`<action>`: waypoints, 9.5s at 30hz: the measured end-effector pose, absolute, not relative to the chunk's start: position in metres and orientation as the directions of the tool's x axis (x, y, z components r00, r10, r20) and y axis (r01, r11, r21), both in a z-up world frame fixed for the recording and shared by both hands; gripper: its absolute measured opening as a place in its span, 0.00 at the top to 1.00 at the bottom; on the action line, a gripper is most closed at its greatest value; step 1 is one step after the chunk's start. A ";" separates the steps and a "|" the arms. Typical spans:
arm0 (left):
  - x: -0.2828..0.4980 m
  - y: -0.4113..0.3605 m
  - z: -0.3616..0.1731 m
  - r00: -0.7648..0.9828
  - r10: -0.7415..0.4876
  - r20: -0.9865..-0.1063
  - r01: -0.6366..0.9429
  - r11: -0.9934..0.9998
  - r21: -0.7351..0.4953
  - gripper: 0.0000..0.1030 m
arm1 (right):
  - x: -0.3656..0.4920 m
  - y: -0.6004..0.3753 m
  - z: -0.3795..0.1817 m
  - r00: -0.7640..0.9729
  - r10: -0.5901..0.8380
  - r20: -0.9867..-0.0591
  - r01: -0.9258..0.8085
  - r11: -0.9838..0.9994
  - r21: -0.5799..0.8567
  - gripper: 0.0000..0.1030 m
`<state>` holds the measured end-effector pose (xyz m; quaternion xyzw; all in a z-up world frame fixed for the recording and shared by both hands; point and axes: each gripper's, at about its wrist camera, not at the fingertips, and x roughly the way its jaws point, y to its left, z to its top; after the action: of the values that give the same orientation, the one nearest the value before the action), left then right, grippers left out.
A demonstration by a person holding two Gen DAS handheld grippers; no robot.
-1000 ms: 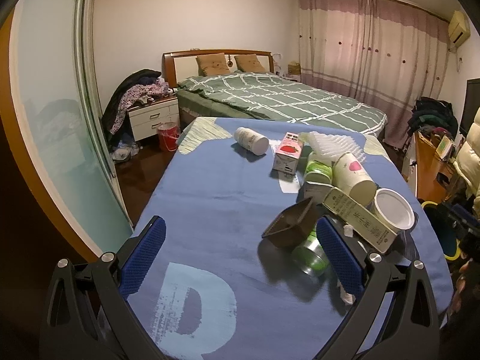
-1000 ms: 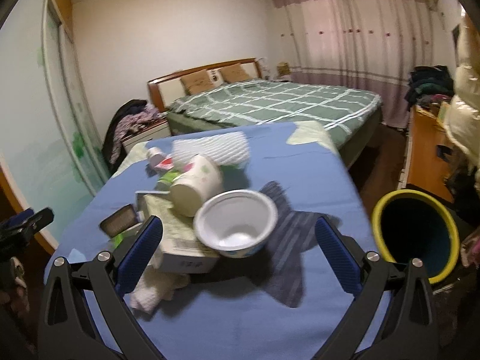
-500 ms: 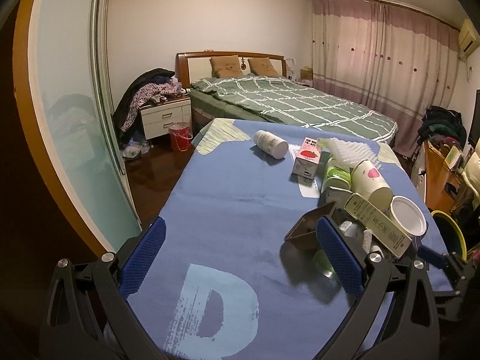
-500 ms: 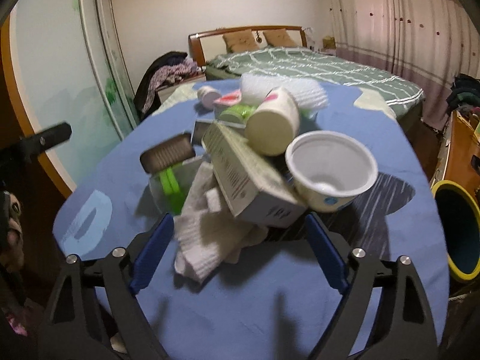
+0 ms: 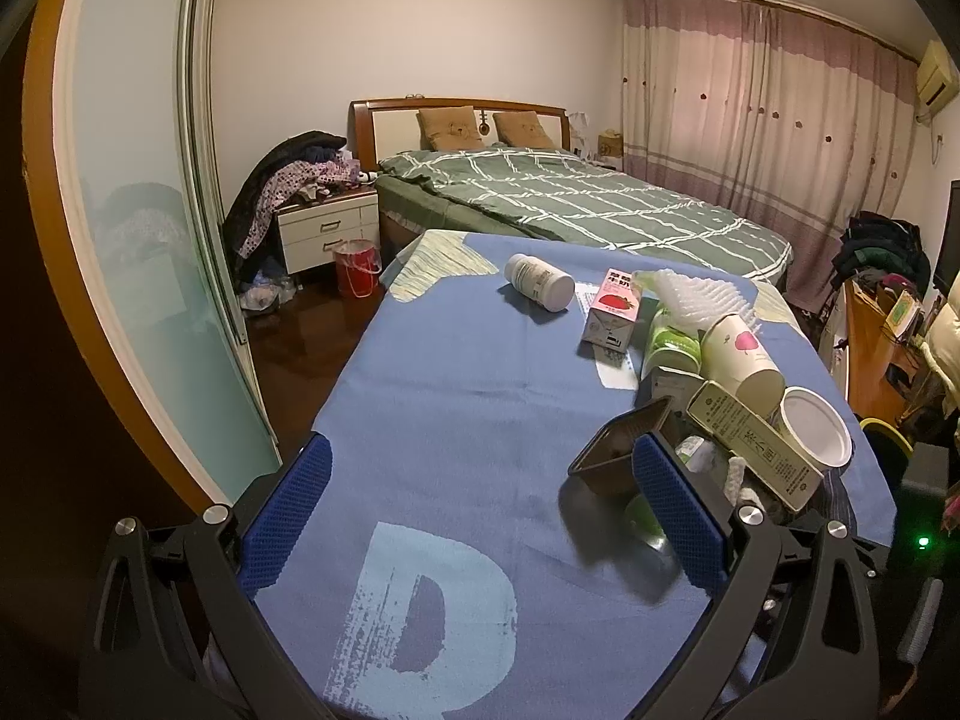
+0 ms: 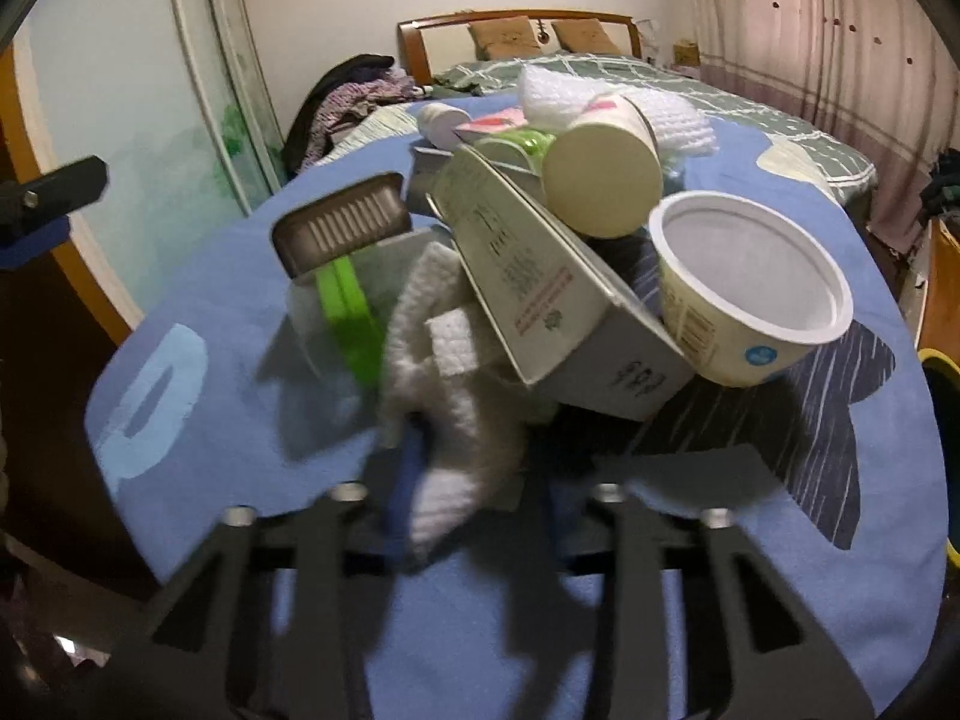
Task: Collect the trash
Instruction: 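Reach the right gripper into the pile and grasp the white tissue, then carry the tissue with the right gripper over the bin and release, then lower the left gripper onto the green-lidded plastic cup and grasp it, then carry the plastic cup with the left gripper over the bin and release, then grasp the white paper bowl by its rim with the right gripper, then carry the paper bowl with the right gripper to the bin and release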
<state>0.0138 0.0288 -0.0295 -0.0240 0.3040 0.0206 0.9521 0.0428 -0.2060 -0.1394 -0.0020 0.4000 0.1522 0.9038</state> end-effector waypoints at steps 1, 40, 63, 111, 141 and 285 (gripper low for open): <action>0.014 0.029 -0.030 0.814 0.024 -0.580 -0.054 0.998 -0.034 0.04 | 0.041 -0.206 -0.137 0.635 0.278 -0.720 -0.284 0.952 0.118 0.83; 0.012 0.024 -0.027 0.812 0.006 -0.583 -0.029 0.999 -0.030 0.04 | 0.039 -0.185 -0.112 0.621 0.364 -0.694 -0.403 0.908 0.116 0.93; 0.014 -0.040 -0.040 0.776 -0.142 -0.614 0.160 0.987 -0.026 0.04 | 0.031 -0.384 -0.045 0.838 -0.018 -0.545 0.095 0.989 0.113 0.92; 0.090 -0.059 -0.078 0.692 -0.121 -0.712 0.190 0.982 0.018 0.20 | 0.080 -0.532 -0.146 0.626 -0.317 -0.712 0.485 0.874 0.037 0.60; 0.086 -0.108 -0.116 0.549 -0.338 -0.765 0.433 0.897 -0.085 0.27 | 0.082 -0.529 -0.146 0.649 -0.279 -0.707 0.464 0.882 0.078 0.60; 0.077 -0.086 -0.059 0.719 -0.305 -0.625 0.274 0.950 -0.149 0.09 | 0.075 -0.354 -0.098 0.766 0.043 -0.642 0.076 0.985 0.157 0.26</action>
<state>0.0775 -0.0865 -0.0591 -0.0230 0.3410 -0.1561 0.9267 0.0747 -0.3537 -0.0976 0.0872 0.3423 -0.0089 0.9355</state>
